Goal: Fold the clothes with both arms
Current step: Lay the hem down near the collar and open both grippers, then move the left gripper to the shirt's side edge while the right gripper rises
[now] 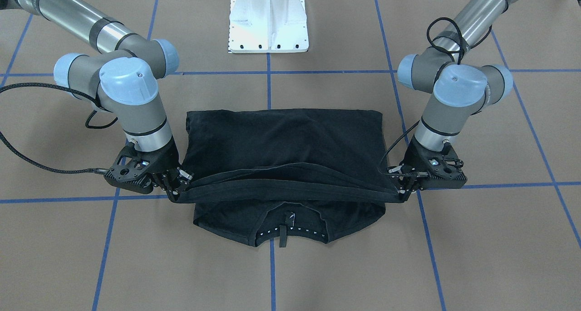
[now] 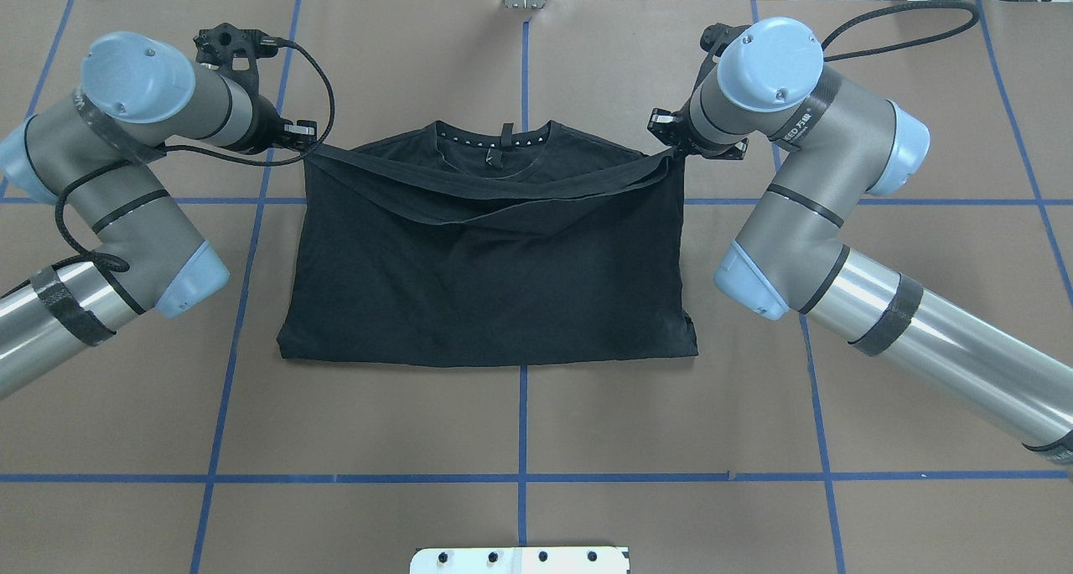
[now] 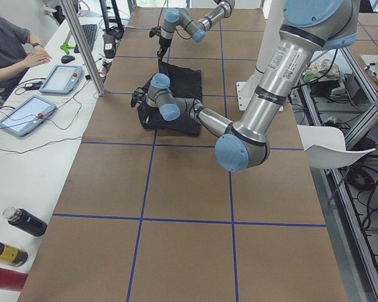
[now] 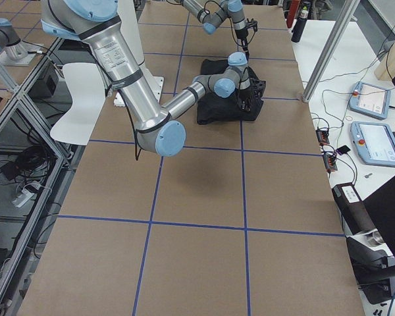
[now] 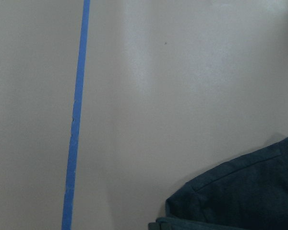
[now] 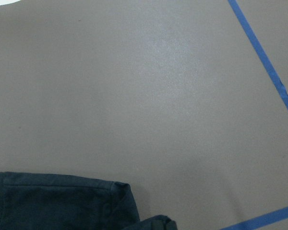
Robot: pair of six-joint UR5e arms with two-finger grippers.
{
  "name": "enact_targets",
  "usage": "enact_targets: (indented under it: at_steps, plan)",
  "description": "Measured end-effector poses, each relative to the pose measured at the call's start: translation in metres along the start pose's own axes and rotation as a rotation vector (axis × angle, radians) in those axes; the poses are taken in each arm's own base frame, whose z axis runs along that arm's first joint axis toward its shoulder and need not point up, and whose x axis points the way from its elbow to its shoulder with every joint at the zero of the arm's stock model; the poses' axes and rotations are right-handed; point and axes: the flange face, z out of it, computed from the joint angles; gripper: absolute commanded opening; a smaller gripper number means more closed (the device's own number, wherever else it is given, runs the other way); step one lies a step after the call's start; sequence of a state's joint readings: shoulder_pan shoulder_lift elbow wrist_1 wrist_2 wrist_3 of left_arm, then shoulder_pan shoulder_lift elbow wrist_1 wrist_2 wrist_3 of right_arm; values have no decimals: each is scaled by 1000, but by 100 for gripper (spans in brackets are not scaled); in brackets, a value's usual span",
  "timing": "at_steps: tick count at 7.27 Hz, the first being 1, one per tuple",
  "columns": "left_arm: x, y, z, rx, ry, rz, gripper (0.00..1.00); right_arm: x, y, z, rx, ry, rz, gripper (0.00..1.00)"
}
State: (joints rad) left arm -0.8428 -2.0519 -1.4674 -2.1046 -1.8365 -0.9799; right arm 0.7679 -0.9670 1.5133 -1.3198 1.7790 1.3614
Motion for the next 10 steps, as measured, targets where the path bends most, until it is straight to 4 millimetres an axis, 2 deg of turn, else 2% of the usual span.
enact_targets:
  at_steps: [2,3,4,5,6,9,10]
  plan:
    - [-1,0,3,-2,-1,19,0,2,-2,4,3,3,-15,0]
    - [0,0,2,-1,2,22,4,4,-3,4,5,4,-25,0]
    - [0,0,2,2,9,25,23,5,-7,3,9,5,-35,28]
    - [0,-1,0,5,18,34,64,7,-11,2,13,6,-44,99]
    - [0,-2,-1,9,24,51,100,8,-14,1,16,7,-52,100]
    - [-1,-7,-15,5,92,70,100,10,-24,-5,6,0,-89,100]
    - [-6,0,-26,-13,139,79,100,12,-27,-9,-22,-13,-113,100]
